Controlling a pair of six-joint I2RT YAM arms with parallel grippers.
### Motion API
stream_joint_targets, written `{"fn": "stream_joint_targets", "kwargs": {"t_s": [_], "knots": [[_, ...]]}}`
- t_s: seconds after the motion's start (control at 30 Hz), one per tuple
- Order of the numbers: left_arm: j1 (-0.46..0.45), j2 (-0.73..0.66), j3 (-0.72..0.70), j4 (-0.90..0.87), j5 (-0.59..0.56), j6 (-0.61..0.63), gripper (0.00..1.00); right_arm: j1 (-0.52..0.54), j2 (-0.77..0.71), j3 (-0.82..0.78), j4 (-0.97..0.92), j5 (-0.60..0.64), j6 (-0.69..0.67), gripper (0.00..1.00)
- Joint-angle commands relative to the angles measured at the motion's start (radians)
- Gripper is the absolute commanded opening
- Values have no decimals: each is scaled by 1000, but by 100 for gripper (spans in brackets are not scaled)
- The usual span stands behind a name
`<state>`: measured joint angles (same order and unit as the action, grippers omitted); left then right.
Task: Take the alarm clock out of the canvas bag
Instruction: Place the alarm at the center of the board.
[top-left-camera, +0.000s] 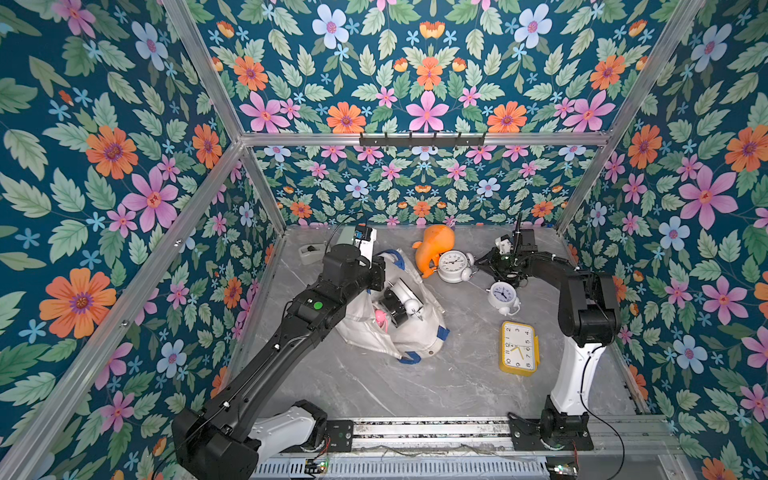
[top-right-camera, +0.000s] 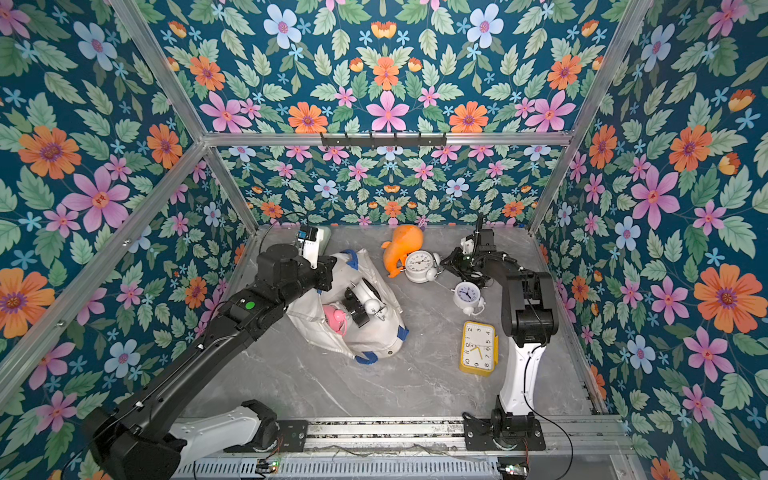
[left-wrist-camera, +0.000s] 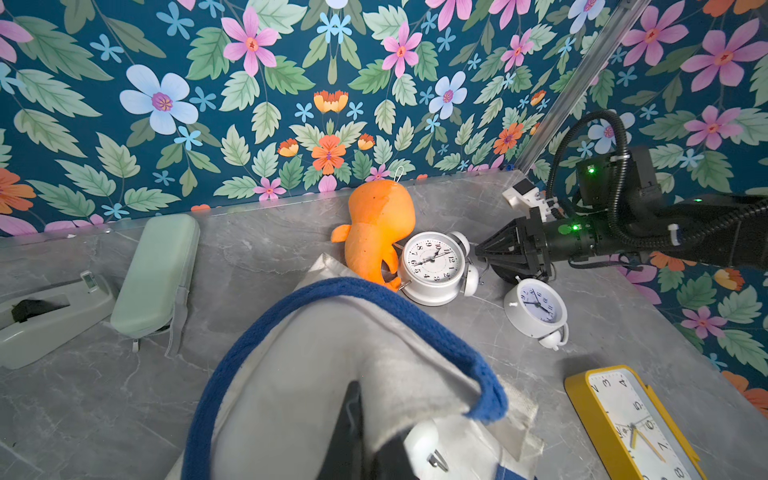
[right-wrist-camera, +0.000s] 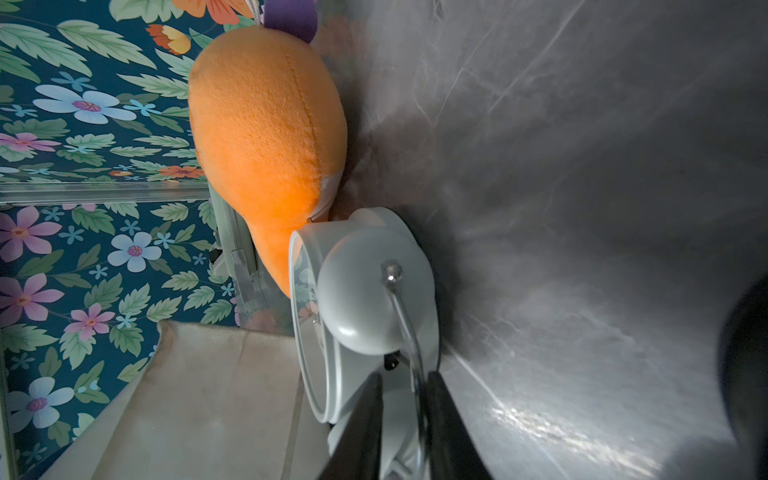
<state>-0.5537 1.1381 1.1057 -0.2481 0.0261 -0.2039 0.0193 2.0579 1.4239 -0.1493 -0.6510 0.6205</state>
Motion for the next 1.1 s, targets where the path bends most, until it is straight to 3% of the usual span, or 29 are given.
{"fn": "stream_joint_targets", "kwargs": {"t_s": [0.0, 0.43, 0.8, 0.97, 1.07], "knots": [[0, -9, 9, 61, 11, -6, 0, 1, 8, 5, 32, -24, 3, 21], [1, -8, 10, 64, 22, -6, 0, -15, -9, -26, 14, 8, -15, 22], [2, -6, 13, 64, 28, -3, 0, -35, -107, -73, 5, 23, -42, 22], [0, -9, 13, 64, 21, 0, 0, -35, -216, -145, 102, -67, -54, 22], [1, -7, 14, 65, 22, 1, 0, -34, -271, -196, 199, -185, -25, 22]]}}
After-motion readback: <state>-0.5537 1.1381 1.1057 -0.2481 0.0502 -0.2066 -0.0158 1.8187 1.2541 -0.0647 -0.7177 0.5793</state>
